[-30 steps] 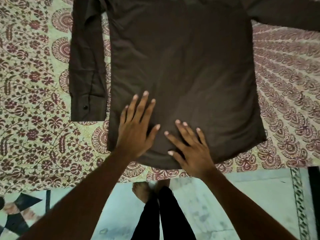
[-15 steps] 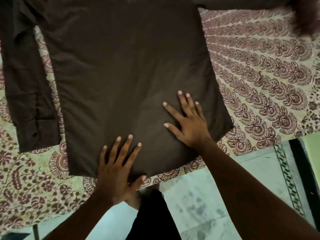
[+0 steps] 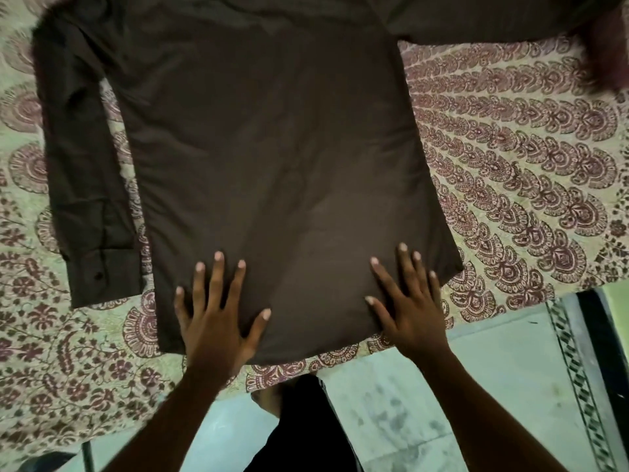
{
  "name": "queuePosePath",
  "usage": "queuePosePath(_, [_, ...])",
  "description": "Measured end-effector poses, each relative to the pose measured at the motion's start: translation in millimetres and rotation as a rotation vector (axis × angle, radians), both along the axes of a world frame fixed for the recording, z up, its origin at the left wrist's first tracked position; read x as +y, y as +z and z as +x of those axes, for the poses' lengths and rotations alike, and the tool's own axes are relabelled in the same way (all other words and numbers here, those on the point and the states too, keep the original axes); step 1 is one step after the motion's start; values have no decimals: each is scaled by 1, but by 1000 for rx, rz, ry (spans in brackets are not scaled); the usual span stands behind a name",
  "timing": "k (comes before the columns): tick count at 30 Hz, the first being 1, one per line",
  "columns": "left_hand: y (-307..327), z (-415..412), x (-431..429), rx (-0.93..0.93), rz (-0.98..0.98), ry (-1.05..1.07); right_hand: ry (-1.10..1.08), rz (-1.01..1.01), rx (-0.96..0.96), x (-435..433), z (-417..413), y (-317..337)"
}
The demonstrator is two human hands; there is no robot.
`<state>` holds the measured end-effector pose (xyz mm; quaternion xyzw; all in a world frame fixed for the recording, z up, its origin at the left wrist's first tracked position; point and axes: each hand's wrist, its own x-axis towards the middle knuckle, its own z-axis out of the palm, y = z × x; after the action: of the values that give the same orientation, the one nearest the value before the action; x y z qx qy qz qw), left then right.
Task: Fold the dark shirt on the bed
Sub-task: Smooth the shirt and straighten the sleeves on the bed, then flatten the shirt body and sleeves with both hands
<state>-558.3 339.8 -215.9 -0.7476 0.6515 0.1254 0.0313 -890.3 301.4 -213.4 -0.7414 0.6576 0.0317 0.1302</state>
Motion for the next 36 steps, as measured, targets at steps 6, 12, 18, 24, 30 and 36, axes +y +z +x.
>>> queuePosePath(6, [13,3,1,136,-65,115,-211,58,-27,7,-3,21])
queuePosePath(12, [17,42,-41,281,-267,254,47,-14,-199,-53,102,26])
queuePosePath(18, [21,124,-71,261,-383,471,209,16,-305,-105,256,21])
queuePosePath(24, [27,209,-72,293,52,923,182,57,-399,-126,379,28])
queuePosePath(30, [35,268,-66,657,58,666,-126,190,-457,-143,460,28])
queuePosePath(36, [76,385,-95,697,-97,759,-549,421,-718,-162,530,46])
